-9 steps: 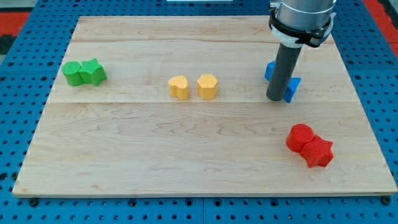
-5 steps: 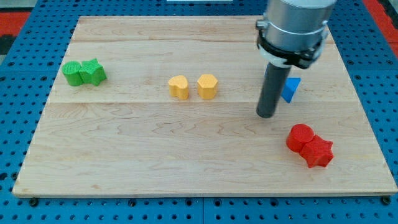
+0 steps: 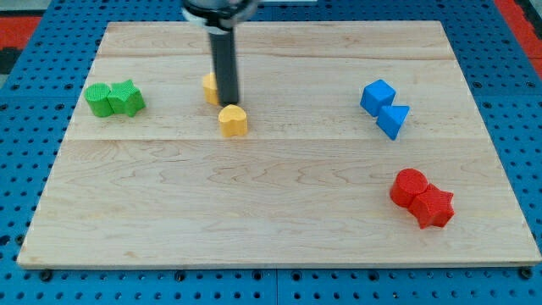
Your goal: Make a vertical line with the yellow hexagon and green blocks
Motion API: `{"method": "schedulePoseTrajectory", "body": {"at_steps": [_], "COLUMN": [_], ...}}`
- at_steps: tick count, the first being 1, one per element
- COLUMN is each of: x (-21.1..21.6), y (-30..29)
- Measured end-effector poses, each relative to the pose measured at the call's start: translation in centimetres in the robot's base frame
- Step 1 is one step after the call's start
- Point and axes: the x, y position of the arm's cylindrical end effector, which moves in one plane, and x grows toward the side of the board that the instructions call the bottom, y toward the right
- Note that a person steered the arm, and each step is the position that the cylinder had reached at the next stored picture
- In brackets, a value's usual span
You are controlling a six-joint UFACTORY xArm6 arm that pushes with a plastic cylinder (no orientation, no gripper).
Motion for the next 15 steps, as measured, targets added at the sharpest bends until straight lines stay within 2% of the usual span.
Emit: {"method": "schedulePoseTrajectory", "body": {"at_steps": [1, 2, 3, 4, 5, 6, 7, 8, 9, 11, 12, 13, 14, 15], "x": [-2.9, -3.5, -6.1, -6.9, -3.8, 1.6, 4.2, 4.6, 3.0, 1.3, -0.3, -3.6, -3.8, 1.1], "y": [-4.1, -2.4, -5.1, -8.4, -6.8, -6.5, -10.1, -13.3, -13.9, -13.2, -9.8, -9.8, -8.2, -6.7]}}
